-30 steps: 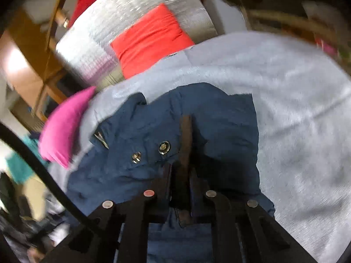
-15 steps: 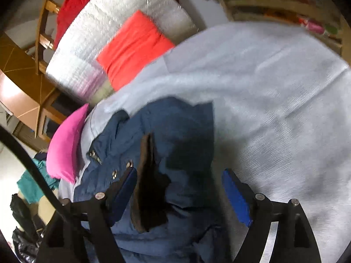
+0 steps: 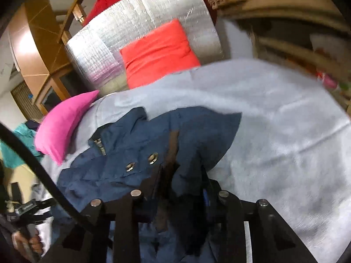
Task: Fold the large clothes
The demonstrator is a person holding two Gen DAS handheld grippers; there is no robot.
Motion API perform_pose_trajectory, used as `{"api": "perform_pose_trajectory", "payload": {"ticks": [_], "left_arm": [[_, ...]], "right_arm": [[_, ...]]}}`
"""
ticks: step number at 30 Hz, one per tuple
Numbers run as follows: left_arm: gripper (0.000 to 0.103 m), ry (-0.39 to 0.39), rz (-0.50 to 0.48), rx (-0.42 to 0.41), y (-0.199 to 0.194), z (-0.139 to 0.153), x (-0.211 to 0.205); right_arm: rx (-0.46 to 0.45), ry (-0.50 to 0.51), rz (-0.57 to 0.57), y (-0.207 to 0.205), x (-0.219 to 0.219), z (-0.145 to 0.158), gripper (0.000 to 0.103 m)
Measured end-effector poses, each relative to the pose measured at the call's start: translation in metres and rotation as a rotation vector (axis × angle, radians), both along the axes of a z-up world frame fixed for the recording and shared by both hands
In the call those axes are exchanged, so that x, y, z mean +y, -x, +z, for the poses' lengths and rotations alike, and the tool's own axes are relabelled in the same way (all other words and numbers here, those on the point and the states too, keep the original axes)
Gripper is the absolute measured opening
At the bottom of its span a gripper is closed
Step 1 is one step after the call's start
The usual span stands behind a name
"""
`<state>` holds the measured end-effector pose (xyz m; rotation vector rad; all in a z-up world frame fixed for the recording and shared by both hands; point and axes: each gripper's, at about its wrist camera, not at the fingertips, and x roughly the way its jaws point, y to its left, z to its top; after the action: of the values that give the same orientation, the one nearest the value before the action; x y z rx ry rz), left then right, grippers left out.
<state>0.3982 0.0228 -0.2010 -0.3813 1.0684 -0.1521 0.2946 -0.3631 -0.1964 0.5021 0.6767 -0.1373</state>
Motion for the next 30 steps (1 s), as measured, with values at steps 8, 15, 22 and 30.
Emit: {"api": "perform_pose_trajectory", "payload": {"ticks": [8, 15, 22, 30], "left_arm": [[0.083, -0.125, -0.017, 0.010, 0.008, 0.009, -0.010], [0.083, 0.125, -0.092, -0.048, 0.047, 0.040, -0.016], [0.083, 0.384, -0.083, 0.136, 0.045, 0.002, -0.037], [0.083, 0.592, 0.116, 0.172, 0.035, -0.027, -0.028]], "right_arm": [[0.085, -0.132, -0.018, 0.005, -0.019, -0.004, 0.050], [-0.033, -0.446, 0.077, 0.042, -0.013, 0.018, 0.072], [0.112, -0.759, 0.201, 0.027, 0.049, -0.038, 0.075], [0.068, -0.921, 0.010, 0.006, 0.039, -0.069, 0.075]]}}
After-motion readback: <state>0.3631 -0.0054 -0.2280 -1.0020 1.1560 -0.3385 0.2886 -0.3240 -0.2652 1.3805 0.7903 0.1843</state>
